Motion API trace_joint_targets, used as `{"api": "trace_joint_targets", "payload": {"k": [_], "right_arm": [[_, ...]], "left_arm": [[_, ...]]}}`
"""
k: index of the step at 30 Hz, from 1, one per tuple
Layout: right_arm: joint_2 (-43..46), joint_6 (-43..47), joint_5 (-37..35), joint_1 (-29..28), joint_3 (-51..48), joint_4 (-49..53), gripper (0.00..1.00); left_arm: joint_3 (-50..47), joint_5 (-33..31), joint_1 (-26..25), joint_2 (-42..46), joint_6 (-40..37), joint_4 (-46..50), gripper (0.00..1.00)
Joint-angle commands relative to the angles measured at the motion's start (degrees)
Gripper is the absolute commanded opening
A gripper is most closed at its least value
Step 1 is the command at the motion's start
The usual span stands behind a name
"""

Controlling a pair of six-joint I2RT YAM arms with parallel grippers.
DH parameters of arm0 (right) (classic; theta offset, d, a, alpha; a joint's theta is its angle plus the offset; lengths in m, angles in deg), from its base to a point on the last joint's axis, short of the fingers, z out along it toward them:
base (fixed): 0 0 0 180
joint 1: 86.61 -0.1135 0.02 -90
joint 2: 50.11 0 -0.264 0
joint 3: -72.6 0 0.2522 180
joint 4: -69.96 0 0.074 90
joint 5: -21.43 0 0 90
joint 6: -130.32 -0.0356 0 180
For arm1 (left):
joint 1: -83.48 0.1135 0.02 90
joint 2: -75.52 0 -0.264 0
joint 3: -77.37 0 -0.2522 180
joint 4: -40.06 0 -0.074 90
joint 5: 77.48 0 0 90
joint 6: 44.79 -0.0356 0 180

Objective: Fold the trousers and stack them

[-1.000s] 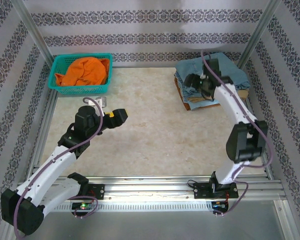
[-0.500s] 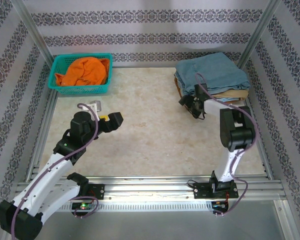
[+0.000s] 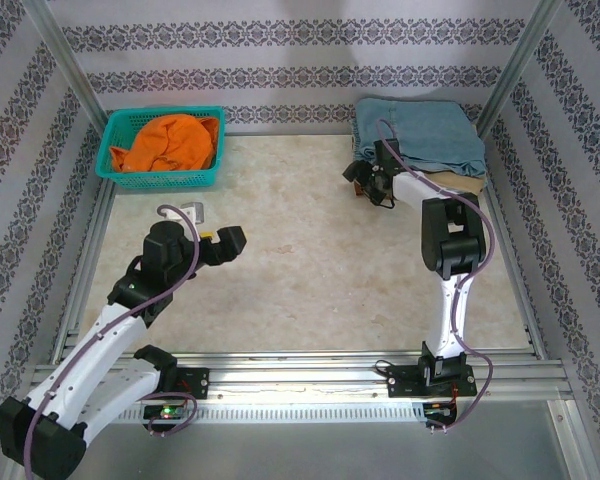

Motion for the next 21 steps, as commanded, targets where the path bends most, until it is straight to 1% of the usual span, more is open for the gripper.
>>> {"api": "trace_joint_targets", "payload": {"k": [1,5,7,9,10,11,13,15,16,18,19,20,21], "right_arm": [[3.6,2.56,-0.66,0.19,-2.52,-0.27,0.78],[11.31,5.14,-0.67,0.12,-8.06,0.99,0.79],[17.14,7.18,0.08,-0.33,-11.18,2.57,0.81],[23.81,10.24,0.13,-1.6,-13.97,4.3,0.84],[27.32,12.88,-0.67,-2.9,-15.28,5.56,0.95],[31.38,15.46,-2.98,-4.47,-15.76,7.98,0.98],[39.6,21.05,-8.44,-9.31,-17.14,11.6,0.98],[47.52,25.25,-13.48,-14.37,-20.21,11.2,0.98],[51.78,27.41,-16.76,-17.43,-22.15,10.12,0.98],[59.4,29.71,-20.53,-21.93,-26.35,7.26,0.98],[62.94,29.57,-22.95,-23.75,-29.55,4.24,0.98],[65.75,30.69,-25.23,-24.9,-33.46,-0.04,0.98],[67.69,32.72,-26.56,-25.25,-36.74,-3.13,0.98]], "left_arm": [[2.22,0.76,0.64,0.26,-1.52,0.71,0.97],[2.8,0.4,0.71,1.52,-2.41,2.4,0.97],[4.33,-0.89,0.67,2.35,-3.41,5.08,1.0],[6.93,-2.72,0.62,2.79,-5.5,8.62,1.0],[9.29,-4.91,0.67,2.46,-6.54,11.78,1.0],[11.86,-7.88,0.66,1.8,-6.93,15.47,1.0],[18.54,-16.05,0.66,-0.71,-7.01,23.32,1.0],[21.95,-22.86,0.66,-2.72,-6.83,26.4,1.0],[21.96,-25.95,0.64,-3.24,-6.11,26.13,1.0],[19.45,-27.42,0.66,-2.95,-8.23,22.17,1.0],[17.63,-29.37,0.63,-2.68,-8.59,19.92,1.0],[15.14,-31.49,0.67,-2.32,-9.3,16.93,1.0],[12.09,-31.96,0.67,-1.77,-11.13,12.91,1.0]]}}
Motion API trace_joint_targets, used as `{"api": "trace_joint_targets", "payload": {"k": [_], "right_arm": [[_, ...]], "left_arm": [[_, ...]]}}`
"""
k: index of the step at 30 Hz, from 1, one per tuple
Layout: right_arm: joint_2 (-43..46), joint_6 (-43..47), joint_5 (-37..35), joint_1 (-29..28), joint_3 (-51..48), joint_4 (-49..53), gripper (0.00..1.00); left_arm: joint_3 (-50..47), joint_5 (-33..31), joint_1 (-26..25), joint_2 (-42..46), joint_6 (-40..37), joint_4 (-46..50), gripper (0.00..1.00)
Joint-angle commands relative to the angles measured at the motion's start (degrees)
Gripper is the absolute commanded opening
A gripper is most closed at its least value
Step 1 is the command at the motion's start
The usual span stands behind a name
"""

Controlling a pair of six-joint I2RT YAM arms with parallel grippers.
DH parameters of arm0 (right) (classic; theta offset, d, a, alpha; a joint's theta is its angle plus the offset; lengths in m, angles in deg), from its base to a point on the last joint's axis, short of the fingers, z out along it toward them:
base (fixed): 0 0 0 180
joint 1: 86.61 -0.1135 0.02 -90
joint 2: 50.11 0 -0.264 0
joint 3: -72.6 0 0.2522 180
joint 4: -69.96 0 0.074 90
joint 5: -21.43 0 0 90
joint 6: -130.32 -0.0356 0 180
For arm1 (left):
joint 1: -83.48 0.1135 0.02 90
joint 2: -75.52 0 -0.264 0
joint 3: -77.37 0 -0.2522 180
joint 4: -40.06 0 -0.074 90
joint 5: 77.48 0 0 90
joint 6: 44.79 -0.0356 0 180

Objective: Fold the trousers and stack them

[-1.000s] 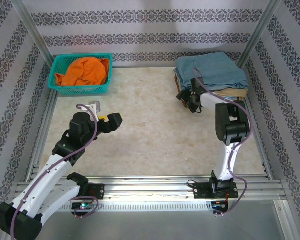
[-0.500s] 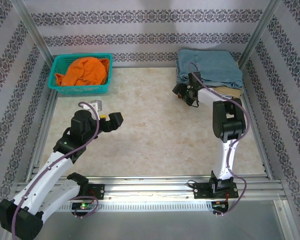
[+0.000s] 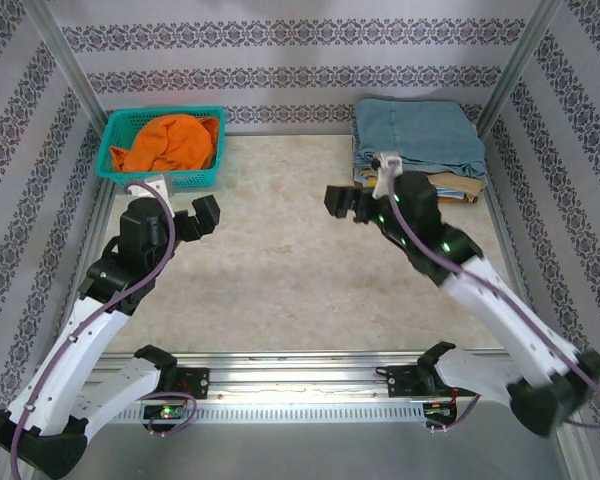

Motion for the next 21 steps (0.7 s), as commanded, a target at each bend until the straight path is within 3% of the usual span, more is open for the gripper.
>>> {"api": "trace_joint_targets", "payload": {"k": [1,3,5,8,11,14,18,21], "right_arm": [[4.07,8.57,-13.0,-0.42,-10.62,-5.73,0.98],[6.69,10.42,-20.91,0.14,-14.91,-6.62,0.98],[9.34,14.62,-22.79,2.75,-19.6,-9.6,0.98],[13.18,24.31,-14.79,9.45,-28.56,-18.81,0.98],[14.89,21.85,-4.58,19.47,-37.47,-29.74,0.98],[11.24,18.48,-0.21,27.26,-46.37,-44.28,0.98],[5.44,23.32,0.96,29.56,-49.4,-51.39,0.98],[-1.32,21.98,2.01,32.44,-49.99,-57.79,0.98]], "left_arm": [[-9.65,-7.9,0.64,0.98,-9.09,-10.36,1.0],[-18.27,-9.09,0.63,2.78,-14.54,-23.8,1.0],[-25.88,-15.27,0.65,3.3,-17.32,-34.55,1.0],[-34.06,-17.51,0.6,0.41,-26.25,-49.38,1.0],[-38.62,-21.25,2.4,-5.82,-28.64,-60.36,1.0],[-41.7,-16.56,6.7,-14.03,-27.08,-70.43,1.0],[-41.4,-9.97,10.02,-27.17,-25.56,-81.21,1.0],[-36.4,-5.99,11.05,-28.95,-27.66,-73.01,1.0]]}}
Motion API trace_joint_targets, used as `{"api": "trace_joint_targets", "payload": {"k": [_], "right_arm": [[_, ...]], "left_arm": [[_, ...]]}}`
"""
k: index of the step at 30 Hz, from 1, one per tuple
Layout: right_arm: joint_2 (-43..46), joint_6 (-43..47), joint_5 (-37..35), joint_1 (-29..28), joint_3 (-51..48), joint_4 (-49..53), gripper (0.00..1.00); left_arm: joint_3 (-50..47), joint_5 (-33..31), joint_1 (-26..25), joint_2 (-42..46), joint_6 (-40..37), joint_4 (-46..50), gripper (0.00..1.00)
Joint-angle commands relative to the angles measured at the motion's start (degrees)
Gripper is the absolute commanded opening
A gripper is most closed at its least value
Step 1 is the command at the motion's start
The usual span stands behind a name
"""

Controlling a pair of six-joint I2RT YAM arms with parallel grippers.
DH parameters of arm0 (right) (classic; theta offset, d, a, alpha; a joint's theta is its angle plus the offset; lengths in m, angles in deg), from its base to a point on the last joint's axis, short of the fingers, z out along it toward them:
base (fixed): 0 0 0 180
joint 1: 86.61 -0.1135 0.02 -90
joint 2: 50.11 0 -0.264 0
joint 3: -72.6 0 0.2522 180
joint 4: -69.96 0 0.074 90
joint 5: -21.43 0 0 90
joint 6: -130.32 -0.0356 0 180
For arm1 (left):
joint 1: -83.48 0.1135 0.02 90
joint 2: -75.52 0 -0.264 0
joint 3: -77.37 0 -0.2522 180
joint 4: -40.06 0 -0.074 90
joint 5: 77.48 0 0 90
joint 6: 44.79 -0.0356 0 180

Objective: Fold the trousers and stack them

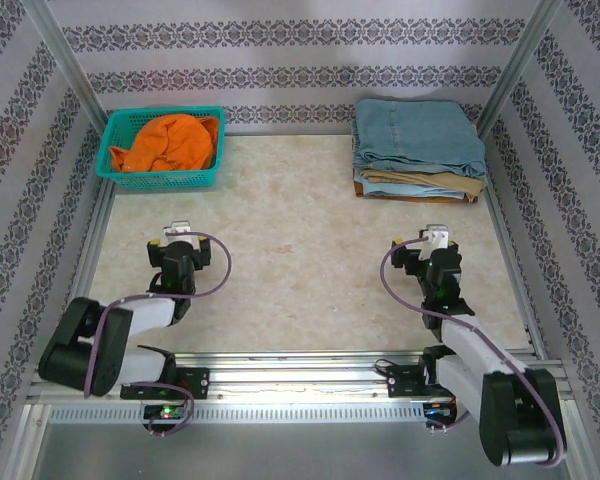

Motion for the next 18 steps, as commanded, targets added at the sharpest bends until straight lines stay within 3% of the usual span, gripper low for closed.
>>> {"api": "trace_joint_targets", "payload": {"k": [1,4,7,10,15,18], "right_arm": [[-5.63,-3.04,3.36,2.97,-0.44,-15.7,0.98],[-12.05,-5.35,4.33,3.67,0.2,-21.02,0.98],[-15.65,-4.3,5.63,4.16,2.07,-21.99,0.98],[-20.01,-3.96,4.27,4.52,2.37,-26.48,0.98],[-32.23,-5.74,4.49,5.7,1.91,-40.33,0.98],[-30.31,-5.7,4.14,5.82,3.05,-34.66,0.98]], "left_arm": [[4.09,5.56,1.56,-2.45,-3.85,-7.06,1.0],[3.42,6.69,2.54,-5.5,-5.61,-12.38,1.0],[0.21,8.88,5.55,-13.37,-4.17,-27.63,1.0],[1.25,11.74,6.07,-16.15,-4.27,-27.69,1.0],[4.88,11.2,7.28,-14.92,-2.09,-18.69,1.0],[5.52,13.51,9.09,-14.74,-0.65,-16.92,1.0]]}}
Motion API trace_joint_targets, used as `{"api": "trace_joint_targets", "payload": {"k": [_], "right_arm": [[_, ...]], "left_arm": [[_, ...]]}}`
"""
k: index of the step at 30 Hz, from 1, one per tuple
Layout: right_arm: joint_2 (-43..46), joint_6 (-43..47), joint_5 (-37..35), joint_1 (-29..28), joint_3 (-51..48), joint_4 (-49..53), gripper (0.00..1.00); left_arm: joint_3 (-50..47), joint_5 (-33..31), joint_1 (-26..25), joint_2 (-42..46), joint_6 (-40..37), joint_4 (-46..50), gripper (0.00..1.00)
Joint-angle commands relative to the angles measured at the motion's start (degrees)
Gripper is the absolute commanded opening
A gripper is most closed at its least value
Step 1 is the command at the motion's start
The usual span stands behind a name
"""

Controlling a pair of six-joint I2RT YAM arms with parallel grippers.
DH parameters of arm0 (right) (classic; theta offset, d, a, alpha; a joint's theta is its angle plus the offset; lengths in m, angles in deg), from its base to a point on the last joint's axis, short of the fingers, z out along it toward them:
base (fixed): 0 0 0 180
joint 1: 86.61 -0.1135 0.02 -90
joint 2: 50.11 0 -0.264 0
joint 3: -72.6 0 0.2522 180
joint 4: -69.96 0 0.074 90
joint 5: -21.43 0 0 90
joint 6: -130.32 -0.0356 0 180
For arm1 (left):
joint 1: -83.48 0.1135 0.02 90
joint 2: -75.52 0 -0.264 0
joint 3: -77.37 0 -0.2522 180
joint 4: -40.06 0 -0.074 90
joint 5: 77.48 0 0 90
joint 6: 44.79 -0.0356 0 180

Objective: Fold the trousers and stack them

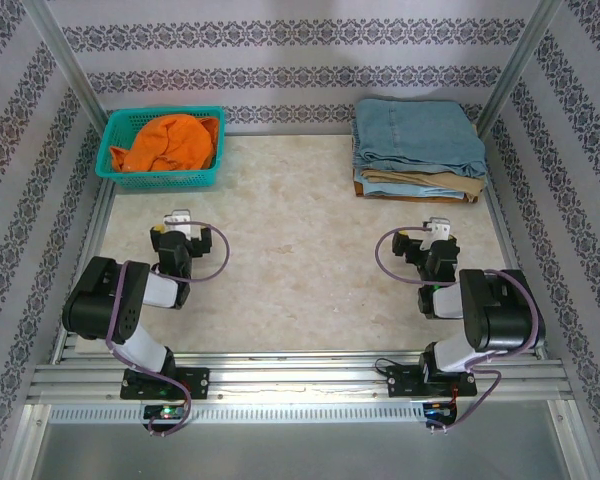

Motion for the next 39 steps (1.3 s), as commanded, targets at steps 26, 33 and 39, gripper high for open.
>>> {"api": "trace_joint_targets", "payload": {"k": [26,33,39], "right_arm": [[0.34,3.95,-9.87,-6.26,9.02,6.56,0.98],[0.28,3.95,-9.85,-6.34,9.09,6.65,0.98],[0.2,3.94,-9.71,-6.26,9.19,6.83,0.98]], "left_arm": [[1.15,4.17,2.5,0.97,2.37,1.78,1.0],[1.27,4.21,2.5,0.97,2.32,1.84,1.0],[1.79,6.19,2.51,0.95,1.83,2.82,1.0]]}}
